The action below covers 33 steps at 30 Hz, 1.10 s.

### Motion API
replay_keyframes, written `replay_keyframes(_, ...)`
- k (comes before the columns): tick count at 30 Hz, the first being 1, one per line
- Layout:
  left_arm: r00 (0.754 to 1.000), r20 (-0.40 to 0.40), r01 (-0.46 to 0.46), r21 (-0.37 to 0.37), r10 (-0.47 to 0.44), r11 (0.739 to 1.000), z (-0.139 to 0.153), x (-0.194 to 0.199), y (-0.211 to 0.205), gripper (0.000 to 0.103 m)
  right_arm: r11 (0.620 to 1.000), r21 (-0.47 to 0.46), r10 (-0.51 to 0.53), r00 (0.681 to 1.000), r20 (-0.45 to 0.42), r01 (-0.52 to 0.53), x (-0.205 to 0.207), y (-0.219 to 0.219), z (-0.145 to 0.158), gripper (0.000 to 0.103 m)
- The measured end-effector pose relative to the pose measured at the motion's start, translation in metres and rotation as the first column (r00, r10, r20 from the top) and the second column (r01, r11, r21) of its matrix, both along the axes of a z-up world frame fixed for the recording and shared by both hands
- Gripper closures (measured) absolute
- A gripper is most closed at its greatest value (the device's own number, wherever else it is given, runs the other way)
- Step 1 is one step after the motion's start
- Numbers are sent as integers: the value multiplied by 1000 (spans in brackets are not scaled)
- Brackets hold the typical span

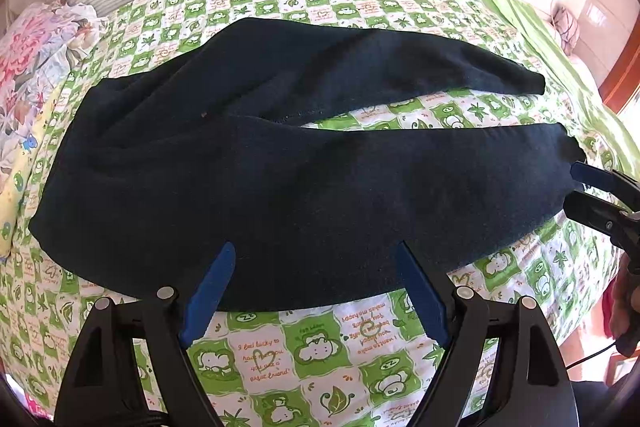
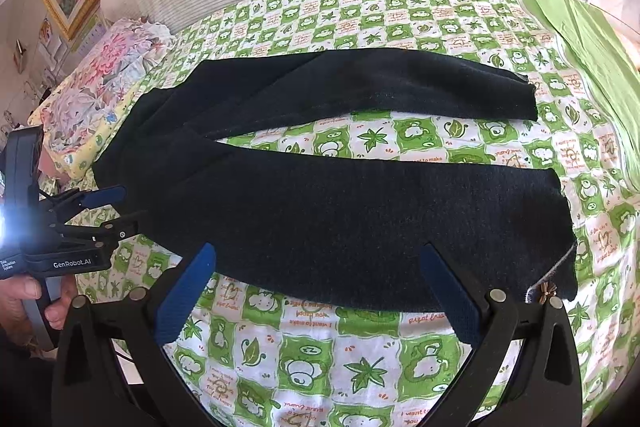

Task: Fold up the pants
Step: 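Position both grippers over the waistband of the dark navy pants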

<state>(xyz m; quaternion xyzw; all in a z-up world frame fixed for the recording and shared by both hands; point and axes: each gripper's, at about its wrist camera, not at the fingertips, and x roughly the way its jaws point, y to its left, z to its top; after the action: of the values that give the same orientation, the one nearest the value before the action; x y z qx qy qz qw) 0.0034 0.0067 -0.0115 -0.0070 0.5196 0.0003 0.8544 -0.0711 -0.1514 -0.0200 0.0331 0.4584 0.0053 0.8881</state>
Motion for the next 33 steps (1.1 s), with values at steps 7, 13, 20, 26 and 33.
replay_keyframes(7,1000,-10,0,-1,0,1000,-5,1,1,20,1000,7,-8,1000,-3,8,0,-4,-1,0)
replay_keyframes(13,1000,-16,-3,-6,3,1000,-7,3,3,20,1000,11,-11,1000,-4,11,1,-5,0,0)
replay_keyframes(20,1000,-20,-5,-7,5,1000,-9,4,3,20,1000,13,-13,1000,-4,13,2,-4,1,0)
replay_keyframes(26,999,-32,-4,-13,4,1000,-12,5,3,20,1000,22,-19,1000,-7,20,5,-6,-1,0)
replay_keyframes(33,999,-43,7,-19,-8,1000,-16,9,3,20,998,42,-40,999,-1,40,3,-11,-1,0)
